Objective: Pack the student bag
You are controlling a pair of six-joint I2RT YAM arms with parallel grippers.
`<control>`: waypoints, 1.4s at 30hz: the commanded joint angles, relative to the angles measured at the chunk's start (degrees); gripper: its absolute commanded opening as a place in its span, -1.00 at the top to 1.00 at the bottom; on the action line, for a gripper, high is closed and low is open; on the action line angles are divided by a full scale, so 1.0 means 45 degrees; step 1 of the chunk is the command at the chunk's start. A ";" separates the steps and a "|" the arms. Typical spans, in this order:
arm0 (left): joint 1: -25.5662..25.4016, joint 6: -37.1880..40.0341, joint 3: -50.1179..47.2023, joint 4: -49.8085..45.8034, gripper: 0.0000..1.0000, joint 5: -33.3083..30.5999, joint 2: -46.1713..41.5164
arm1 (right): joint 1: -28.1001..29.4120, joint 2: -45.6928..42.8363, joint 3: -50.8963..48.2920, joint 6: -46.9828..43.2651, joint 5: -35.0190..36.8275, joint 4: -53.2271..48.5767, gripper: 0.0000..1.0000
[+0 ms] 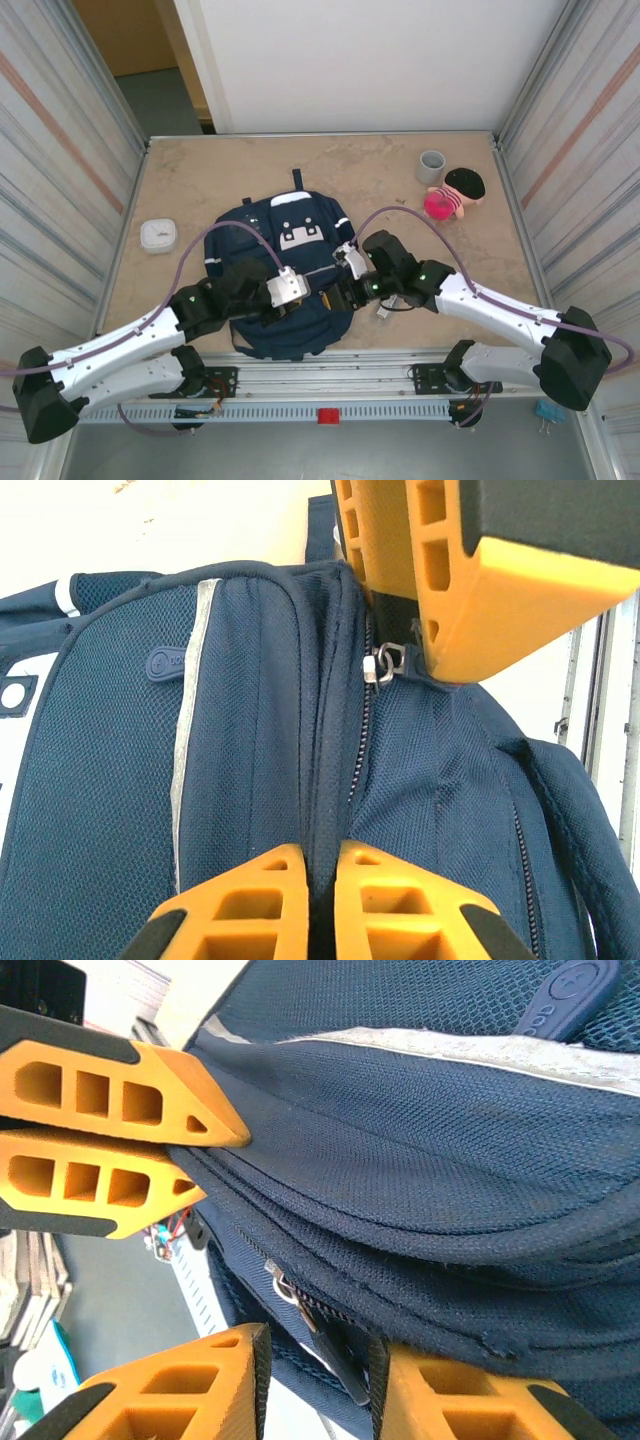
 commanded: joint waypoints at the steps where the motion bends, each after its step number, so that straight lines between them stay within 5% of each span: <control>1: 0.0027 -0.0103 0.0153 0.1246 0.81 0.0537 -0.0241 | 0.0356 -0.0074 0.0392 0.0017 0.0633 0.0054 0.36; 14: 0.0033 -0.0138 0.0255 0.1329 0.81 0.0611 -0.0062 | 0.2027 -0.0911 0.0998 0.0889 0.5943 -0.1626 0.68; 34: 0.0046 -0.0257 0.0282 0.1463 0.81 0.0763 -0.0231 | 0.3397 0.0724 0.1759 0.0992 0.7251 -0.1581 0.43; 42: 0.0044 -0.0255 0.0148 0.1338 0.81 0.0566 -0.0703 | 0.3434 0.1175 0.2027 0.1315 0.8443 -0.2493 0.54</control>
